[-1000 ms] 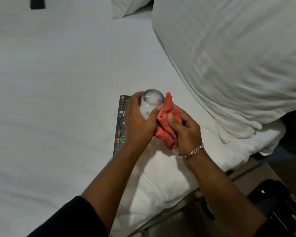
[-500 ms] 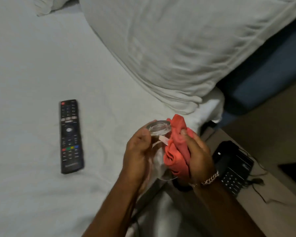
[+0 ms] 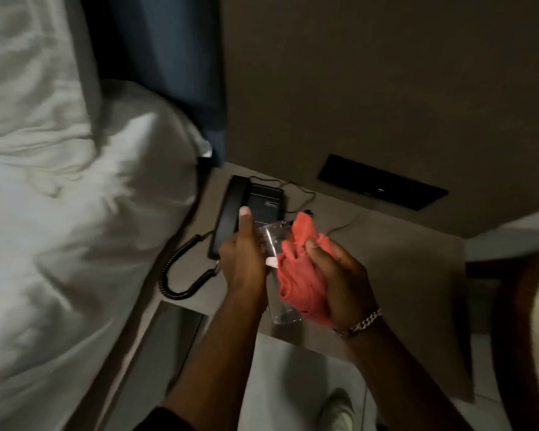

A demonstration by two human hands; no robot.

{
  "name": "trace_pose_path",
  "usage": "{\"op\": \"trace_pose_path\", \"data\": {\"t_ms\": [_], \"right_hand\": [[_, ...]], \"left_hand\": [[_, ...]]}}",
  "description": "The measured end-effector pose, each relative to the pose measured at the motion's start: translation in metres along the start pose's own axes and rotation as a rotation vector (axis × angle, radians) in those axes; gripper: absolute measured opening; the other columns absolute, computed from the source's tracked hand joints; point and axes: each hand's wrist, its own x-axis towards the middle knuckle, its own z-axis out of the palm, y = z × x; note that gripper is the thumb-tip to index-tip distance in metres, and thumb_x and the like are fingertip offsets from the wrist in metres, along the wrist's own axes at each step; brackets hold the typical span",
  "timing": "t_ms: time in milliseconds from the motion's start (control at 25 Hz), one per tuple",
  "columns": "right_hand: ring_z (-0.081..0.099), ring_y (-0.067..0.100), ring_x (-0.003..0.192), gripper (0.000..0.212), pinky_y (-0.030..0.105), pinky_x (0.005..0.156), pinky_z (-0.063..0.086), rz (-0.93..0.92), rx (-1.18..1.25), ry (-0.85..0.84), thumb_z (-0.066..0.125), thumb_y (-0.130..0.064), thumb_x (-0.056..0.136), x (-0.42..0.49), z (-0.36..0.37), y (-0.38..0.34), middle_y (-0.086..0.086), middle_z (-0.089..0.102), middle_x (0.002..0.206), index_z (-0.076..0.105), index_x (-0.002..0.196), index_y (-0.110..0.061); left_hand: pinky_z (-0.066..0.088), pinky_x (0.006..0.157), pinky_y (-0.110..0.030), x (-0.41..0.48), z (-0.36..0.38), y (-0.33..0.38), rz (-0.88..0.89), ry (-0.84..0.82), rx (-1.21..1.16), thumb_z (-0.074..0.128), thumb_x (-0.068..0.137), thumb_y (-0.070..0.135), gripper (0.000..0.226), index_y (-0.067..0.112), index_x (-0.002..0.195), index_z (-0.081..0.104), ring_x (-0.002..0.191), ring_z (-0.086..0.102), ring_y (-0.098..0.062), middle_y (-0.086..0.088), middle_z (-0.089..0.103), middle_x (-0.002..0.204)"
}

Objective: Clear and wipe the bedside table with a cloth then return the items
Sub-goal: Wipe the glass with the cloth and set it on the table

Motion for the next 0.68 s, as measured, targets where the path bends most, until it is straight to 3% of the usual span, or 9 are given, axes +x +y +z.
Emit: {"op": "trace_pose_path", "data": {"t_ms": [80,120,200,280,360,440,520,600,680], "right_hand": [[0.069,0.006,0.078,0.023,0.028,0.067,0.054,-0.018,-0.063,0.038,0.057,-0.041,0.089,0.008,-0.039,0.003,-0.015,0.074,0.079,0.066,0.069,-0.049],[0.069,0.003,0.076,0.027,0.027,0.067,0.054,-0.007,-0.047,0.035,0.057,-0.04,0.089,0.014,-0.057,0.008,-0.018,0.073,0.073,0.067,0.067,-0.052],[0.071,0.014,0.084,0.023,0.036,0.078,0.057,0.079,0.184,0.004,0.055,-0.036,0.091,0.026,-0.09,0.025,-0.009,0.076,0.08,0.072,0.078,-0.045],[0.071,0.019,0.086,0.021,0.035,0.081,0.059,0.214,0.565,-0.143,0.053,-0.033,0.092,0.036,-0.12,0.044,0.001,0.075,0.092,0.071,0.099,-0.024],[0.07,0.018,0.089,0.029,0.034,0.087,0.056,0.326,0.78,-0.278,0.058,-0.035,0.085,0.045,-0.138,0.067,0.004,0.074,0.097,0.07,0.102,-0.016],[0.063,0.023,0.104,0.035,0.04,0.106,0.042,0.419,0.883,-0.404,0.059,-0.038,0.082,0.052,-0.149,0.086,0.008,0.068,0.112,0.068,0.106,-0.014],[0.056,0.026,0.115,0.041,0.043,0.111,0.035,0.506,0.913,-0.421,0.049,-0.046,0.089,0.057,-0.157,0.105,0.008,0.062,0.122,0.066,0.11,-0.016],[0.058,0.03,0.113,0.052,0.046,0.098,0.046,0.577,0.974,-0.428,0.044,-0.057,0.09,0.061,-0.167,0.123,0.009,0.06,0.125,0.061,0.122,-0.019],[0.064,0.032,0.105,0.061,0.044,0.082,0.059,0.595,1.062,-0.437,0.043,-0.06,0.088,0.059,-0.171,0.133,0.011,0.058,0.127,0.052,0.132,-0.019]], "left_hand": [[0.055,0.063,-0.028,-0.017,0.034,-0.022,0.196,-0.024,0.158,0.057,0.08,0.068,0.056,0.015,0.063,0.065,0.064,0.066,-0.014,0.002,0.068,0.064],[0.052,0.058,-0.023,-0.024,0.047,-0.033,0.266,-0.068,0.228,0.061,0.074,0.07,0.057,0.013,0.065,0.063,0.058,0.062,-0.009,0.006,0.063,0.059],[0.051,0.057,-0.032,-0.031,0.069,-0.056,0.309,-0.173,0.282,0.068,0.076,0.059,0.062,-0.002,0.068,0.061,0.057,0.056,-0.018,-0.004,0.058,0.058],[0.052,0.064,-0.047,-0.031,0.091,-0.075,0.252,-0.249,0.225,0.069,0.086,0.037,0.056,-0.015,0.07,0.058,0.061,0.053,-0.028,-0.02,0.056,0.065],[0.054,0.069,-0.043,-0.026,0.103,-0.097,0.141,-0.246,0.135,0.064,0.091,0.027,0.039,-0.006,0.07,0.065,0.064,0.058,-0.029,-0.02,0.061,0.069],[0.051,0.082,-0.04,-0.017,0.108,-0.112,-0.044,-0.289,-0.034,0.059,0.093,0.032,0.029,0.008,0.079,0.066,0.072,0.059,-0.028,-0.014,0.059,0.076],[0.043,0.095,-0.043,-0.012,0.112,-0.126,-0.162,-0.315,-0.201,0.056,0.091,0.04,0.032,0.009,0.09,0.06,0.082,0.057,-0.033,-0.017,0.051,0.084],[0.047,0.092,-0.045,-0.003,0.113,-0.136,-0.01,-0.215,-0.138,0.053,0.095,0.041,0.036,0.005,0.097,0.061,0.086,0.059,-0.035,-0.018,0.055,0.087],[0.051,0.076,-0.042,0.001,0.111,-0.134,0.292,-0.124,0.048,0.049,0.1,0.035,0.034,0.006,0.088,0.063,0.074,0.06,-0.024,-0.009,0.059,0.078]]}}
